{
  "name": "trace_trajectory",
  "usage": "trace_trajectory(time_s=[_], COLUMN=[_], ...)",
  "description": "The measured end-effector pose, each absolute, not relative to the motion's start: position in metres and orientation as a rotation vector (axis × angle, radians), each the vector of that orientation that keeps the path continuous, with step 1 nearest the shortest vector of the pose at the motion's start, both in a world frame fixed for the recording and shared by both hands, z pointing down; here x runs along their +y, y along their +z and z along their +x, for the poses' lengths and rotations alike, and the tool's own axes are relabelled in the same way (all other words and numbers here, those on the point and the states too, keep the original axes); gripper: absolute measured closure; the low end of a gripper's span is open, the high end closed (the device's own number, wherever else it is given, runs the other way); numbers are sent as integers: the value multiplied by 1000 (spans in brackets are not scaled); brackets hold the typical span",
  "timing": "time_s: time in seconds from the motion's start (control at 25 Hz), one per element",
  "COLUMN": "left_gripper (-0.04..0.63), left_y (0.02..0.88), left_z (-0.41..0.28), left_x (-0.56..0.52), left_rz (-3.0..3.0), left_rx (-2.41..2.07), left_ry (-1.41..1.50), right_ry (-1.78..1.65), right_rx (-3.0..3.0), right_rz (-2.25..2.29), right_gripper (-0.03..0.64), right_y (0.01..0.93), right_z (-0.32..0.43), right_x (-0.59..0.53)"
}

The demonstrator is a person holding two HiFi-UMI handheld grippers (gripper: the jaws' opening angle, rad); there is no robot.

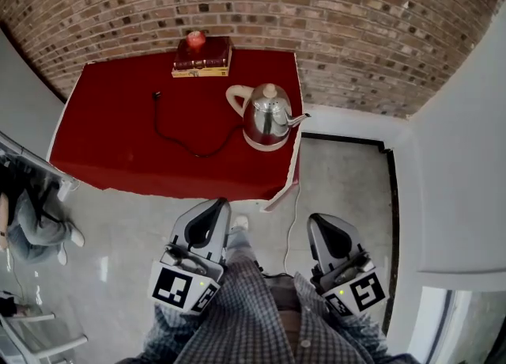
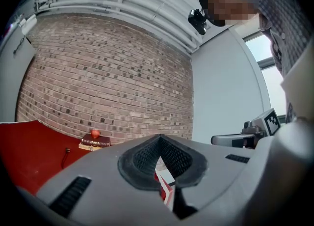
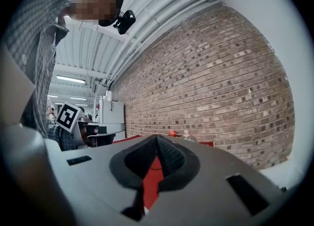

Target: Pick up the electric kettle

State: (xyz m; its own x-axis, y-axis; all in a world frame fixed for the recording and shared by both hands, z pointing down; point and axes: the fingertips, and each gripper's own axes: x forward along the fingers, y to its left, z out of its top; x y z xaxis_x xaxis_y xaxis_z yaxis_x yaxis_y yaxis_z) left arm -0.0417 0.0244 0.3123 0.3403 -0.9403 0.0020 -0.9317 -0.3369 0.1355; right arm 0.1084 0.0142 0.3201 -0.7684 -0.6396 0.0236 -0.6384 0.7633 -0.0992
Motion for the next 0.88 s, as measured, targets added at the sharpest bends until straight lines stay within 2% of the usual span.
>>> trace_trajectory(time_s=[0.44, 0.88], left_gripper=[588, 579], left_y=[337, 400], left_z=[-108, -146], left_x=[-104, -206], left_rz=[2433, 2348], left_rx=[-1629, -1518], left_ry=[-84, -27], right_ry=[-215, -350], right_rx=[2906, 2918], right_rz=[-1194, -1435], right_gripper=[609, 609], right_y=[313, 347], right_z=[51, 36], right_x=[-85, -146])
